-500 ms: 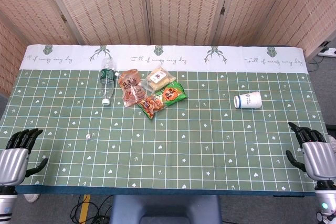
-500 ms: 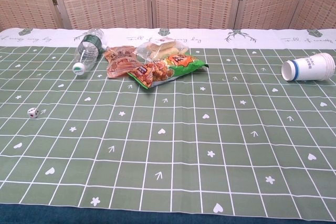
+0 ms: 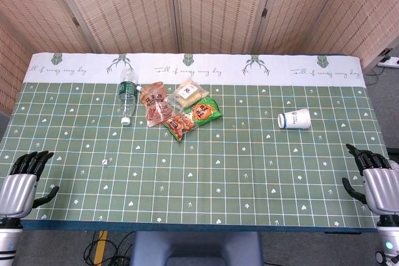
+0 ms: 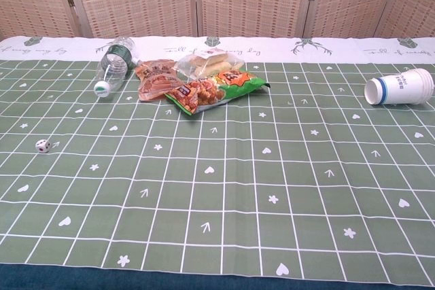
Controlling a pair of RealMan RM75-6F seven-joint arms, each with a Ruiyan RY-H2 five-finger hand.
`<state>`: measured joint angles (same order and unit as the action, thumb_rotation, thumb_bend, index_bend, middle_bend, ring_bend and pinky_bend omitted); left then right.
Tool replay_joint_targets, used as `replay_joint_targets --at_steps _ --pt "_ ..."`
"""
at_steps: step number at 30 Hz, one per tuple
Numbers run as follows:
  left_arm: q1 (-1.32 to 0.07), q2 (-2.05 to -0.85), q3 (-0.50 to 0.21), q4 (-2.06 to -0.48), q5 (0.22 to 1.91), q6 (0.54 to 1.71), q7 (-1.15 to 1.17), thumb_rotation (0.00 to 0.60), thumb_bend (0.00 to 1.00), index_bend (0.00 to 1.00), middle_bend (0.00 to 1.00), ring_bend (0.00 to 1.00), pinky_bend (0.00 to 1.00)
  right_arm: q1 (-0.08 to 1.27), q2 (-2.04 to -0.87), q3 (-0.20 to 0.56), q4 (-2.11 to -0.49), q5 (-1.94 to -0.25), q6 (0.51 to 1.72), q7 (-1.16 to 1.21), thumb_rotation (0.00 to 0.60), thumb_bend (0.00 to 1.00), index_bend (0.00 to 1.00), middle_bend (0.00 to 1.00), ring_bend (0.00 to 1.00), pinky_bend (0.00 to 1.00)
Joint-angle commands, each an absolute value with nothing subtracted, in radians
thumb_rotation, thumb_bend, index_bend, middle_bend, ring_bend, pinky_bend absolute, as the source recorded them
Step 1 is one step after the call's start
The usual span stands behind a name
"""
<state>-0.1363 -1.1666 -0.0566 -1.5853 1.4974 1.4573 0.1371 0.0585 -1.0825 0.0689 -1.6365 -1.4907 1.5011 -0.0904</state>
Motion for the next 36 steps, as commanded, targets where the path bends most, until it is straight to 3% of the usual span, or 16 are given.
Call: replay_joint_targets --at_steps 1,7,15,20,25,31,36 --pt "-0.162 -1.168 -0.065 -1.569 1.512 1.435 0.123 0.6 0.26 0.18 0.17 0.13 0.15 0.059 -1.076 0.074 -1.641 -1.492 1.506 -0.097 0.6 0.25 0.12 0.25 0.22 0.25" --pt "-0.23 -1.169 -0.078 -1.543 1.546 1.371 0.08 0.6 0.26 0.21 0.2 0.19 0.19 0.063 -1.061 0.077 -1.654 -1.504 1.511 -0.11 0.6 0.25 0.12 0.25 0.22 0.25" --pt "-0.344 -1.201 -0.095 -1.488 1.587 1.267 0.042 0.6 0.26 0.3 0.56 0.53 0.68 0.064 -1.055 0.077 -1.659 -1.51 1.514 -0.108 0.6 0.25 0.12 0.26 0.23 0.25" --pt "-0.417 -1.247 -0.098 -1.429 1.578 1.171 0.029 0.6 0.26 0.37 0.77 0.7 0.87 0.064 -1.053 0.076 -1.658 -1.514 1.515 -0.107 0.6 0.25 0.12 0.27 0.24 0.25" --pt "-0.472 -1.282 -0.096 -1.388 1.548 1.08 0.03 0.6 0.26 0.38 0.86 0.79 0.93 0.064 -1.053 0.074 -1.658 -1.512 1.513 -0.104 0.6 0.25 0.12 0.27 0.25 0.25" --pt "-0.513 -1.308 -0.086 -1.371 1.483 0.976 0.077 0.6 0.26 0.38 0.91 0.83 0.96 0.062 -1.057 0.073 -1.652 -1.51 1.513 -0.099 0.6 0.25 0.12 0.27 0.25 0.25" --pt "-0.537 -1.355 -0.09 -1.333 1.423 0.926 0.104 0.6 0.26 0.47 0.95 0.86 0.99 0.064 -1.062 0.073 -1.646 -1.51 1.51 -0.095 0.6 0.25 0.12 0.28 0.26 0.25"
